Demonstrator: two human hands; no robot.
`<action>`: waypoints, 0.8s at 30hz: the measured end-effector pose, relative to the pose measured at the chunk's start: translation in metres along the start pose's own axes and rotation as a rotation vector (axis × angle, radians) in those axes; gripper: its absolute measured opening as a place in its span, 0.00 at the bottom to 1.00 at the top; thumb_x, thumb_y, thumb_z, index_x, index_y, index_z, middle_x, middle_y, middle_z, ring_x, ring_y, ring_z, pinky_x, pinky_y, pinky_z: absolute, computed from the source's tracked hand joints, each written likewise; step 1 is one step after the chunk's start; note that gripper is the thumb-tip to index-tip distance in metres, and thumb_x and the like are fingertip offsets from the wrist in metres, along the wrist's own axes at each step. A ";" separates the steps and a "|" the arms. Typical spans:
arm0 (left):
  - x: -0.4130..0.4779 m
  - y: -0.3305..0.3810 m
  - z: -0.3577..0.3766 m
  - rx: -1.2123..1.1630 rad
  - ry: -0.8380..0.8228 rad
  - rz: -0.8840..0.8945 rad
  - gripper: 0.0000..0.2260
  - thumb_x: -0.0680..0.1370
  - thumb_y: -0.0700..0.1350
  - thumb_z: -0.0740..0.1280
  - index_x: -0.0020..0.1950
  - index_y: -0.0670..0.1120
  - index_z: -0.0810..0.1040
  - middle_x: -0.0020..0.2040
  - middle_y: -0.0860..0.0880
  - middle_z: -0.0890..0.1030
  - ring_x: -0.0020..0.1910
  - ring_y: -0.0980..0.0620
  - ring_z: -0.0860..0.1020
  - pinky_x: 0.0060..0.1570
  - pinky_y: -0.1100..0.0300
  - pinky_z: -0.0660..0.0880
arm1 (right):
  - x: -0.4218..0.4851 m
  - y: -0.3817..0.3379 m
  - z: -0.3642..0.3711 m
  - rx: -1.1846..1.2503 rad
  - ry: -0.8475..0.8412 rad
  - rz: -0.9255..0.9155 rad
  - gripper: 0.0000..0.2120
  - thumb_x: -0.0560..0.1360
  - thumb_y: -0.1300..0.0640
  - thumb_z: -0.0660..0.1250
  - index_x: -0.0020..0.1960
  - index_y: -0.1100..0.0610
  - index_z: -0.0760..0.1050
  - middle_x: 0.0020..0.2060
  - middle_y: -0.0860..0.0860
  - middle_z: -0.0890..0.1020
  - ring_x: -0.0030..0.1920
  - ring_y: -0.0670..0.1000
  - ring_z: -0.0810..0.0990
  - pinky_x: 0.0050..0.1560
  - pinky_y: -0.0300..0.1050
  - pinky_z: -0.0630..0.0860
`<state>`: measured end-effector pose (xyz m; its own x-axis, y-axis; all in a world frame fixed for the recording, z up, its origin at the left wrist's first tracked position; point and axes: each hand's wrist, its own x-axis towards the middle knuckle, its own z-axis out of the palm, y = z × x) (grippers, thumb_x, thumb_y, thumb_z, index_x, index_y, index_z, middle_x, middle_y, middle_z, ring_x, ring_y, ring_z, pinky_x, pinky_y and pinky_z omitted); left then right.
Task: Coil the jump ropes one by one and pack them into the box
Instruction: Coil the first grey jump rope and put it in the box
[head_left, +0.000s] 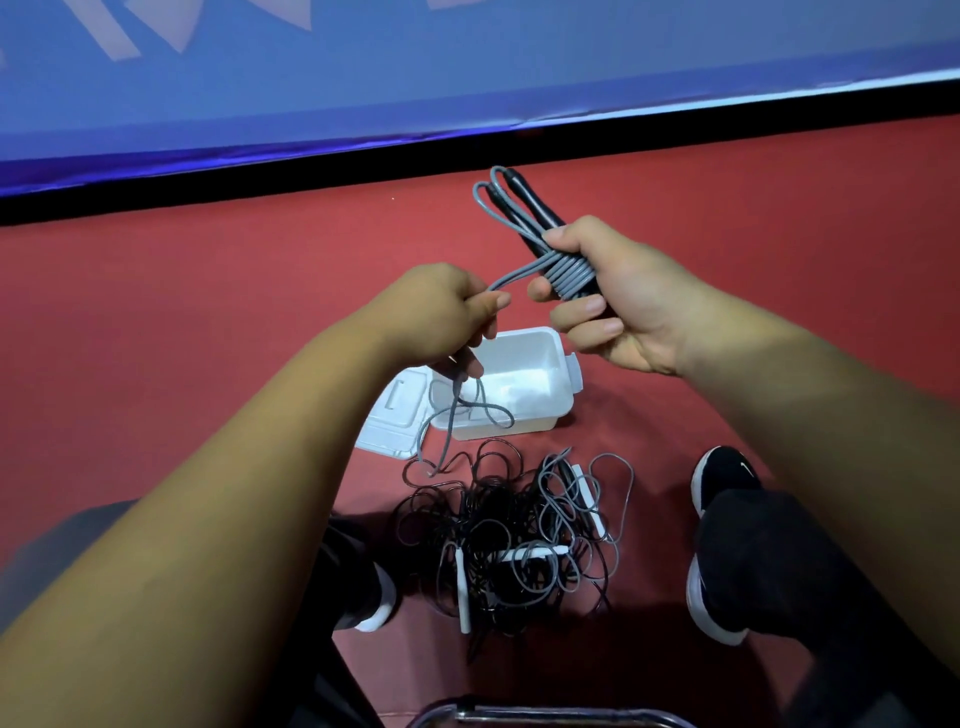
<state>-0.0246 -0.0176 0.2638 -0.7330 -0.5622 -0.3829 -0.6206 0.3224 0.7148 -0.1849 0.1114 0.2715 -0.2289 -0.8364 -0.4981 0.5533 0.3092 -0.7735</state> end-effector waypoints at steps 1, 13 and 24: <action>0.000 0.000 -0.001 -0.015 -0.019 -0.004 0.20 0.87 0.52 0.62 0.49 0.36 0.80 0.39 0.43 0.77 0.36 0.39 0.87 0.37 0.47 0.84 | -0.001 0.000 0.000 -0.004 0.009 -0.018 0.08 0.82 0.51 0.66 0.54 0.55 0.71 0.41 0.52 0.77 0.26 0.44 0.62 0.18 0.35 0.57; -0.004 -0.003 -0.001 -0.102 -0.080 0.018 0.18 0.86 0.52 0.63 0.49 0.39 0.81 0.41 0.44 0.84 0.40 0.44 0.86 0.51 0.37 0.82 | 0.002 0.000 -0.003 -0.111 0.155 -0.069 0.08 0.80 0.50 0.67 0.52 0.55 0.78 0.35 0.52 0.81 0.41 0.55 0.87 0.51 0.52 0.84; 0.002 -0.012 0.002 -0.012 -0.018 0.068 0.08 0.85 0.45 0.67 0.51 0.43 0.84 0.46 0.40 0.86 0.40 0.50 0.85 0.53 0.40 0.82 | -0.003 0.000 0.000 -0.001 -0.037 -0.041 0.10 0.82 0.51 0.70 0.56 0.55 0.73 0.37 0.52 0.75 0.28 0.45 0.64 0.25 0.38 0.61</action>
<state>-0.0196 -0.0213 0.2537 -0.7781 -0.5259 -0.3436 -0.5662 0.3501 0.7462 -0.1843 0.1139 0.2730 -0.2214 -0.8644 -0.4514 0.5434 0.2750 -0.7931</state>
